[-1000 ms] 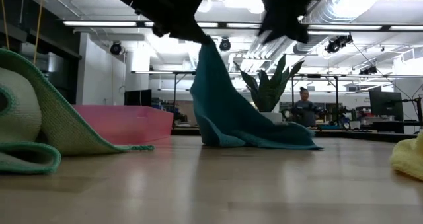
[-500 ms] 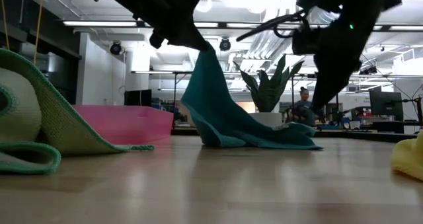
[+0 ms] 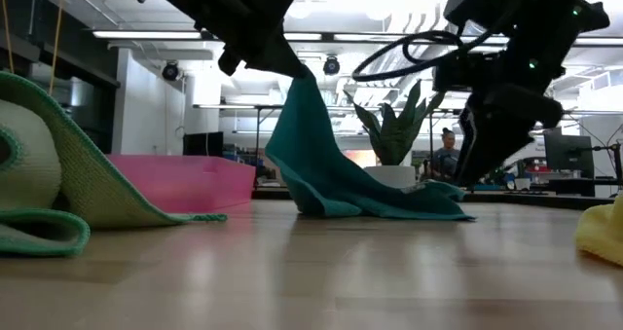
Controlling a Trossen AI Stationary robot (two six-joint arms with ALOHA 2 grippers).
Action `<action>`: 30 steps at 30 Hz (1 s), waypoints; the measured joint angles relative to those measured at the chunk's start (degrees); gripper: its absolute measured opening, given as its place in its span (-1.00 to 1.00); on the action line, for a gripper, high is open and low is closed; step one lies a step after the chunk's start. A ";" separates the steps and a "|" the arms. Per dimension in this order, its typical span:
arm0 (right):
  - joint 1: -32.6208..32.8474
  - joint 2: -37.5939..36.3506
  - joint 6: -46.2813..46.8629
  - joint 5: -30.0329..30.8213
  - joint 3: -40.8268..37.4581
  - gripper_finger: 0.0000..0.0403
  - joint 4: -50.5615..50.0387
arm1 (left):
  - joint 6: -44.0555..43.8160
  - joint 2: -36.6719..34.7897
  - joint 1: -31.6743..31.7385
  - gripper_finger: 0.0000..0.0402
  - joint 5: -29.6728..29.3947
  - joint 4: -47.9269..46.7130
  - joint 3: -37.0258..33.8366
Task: Fold microfiber towels
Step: Fold the blue microfiber towel
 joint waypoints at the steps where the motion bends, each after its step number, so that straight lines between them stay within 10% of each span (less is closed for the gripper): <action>1: 0.37 0.75 -0.33 0.16 0.18 -0.07 -0.01 | -0.04 0.00 0.00 -1.00 0.00 0.00 0.00; 21: 1.62 8.21 4.28 8.88 2.90 -0.11 -2.59 | -0.50 0.04 0.00 -1.00 0.02 -1.09 0.00; 30: 1.23 8.08 4.60 8.50 2.90 -0.73 -5.09 | -0.49 0.04 0.00 -1.00 0.04 -1.30 0.00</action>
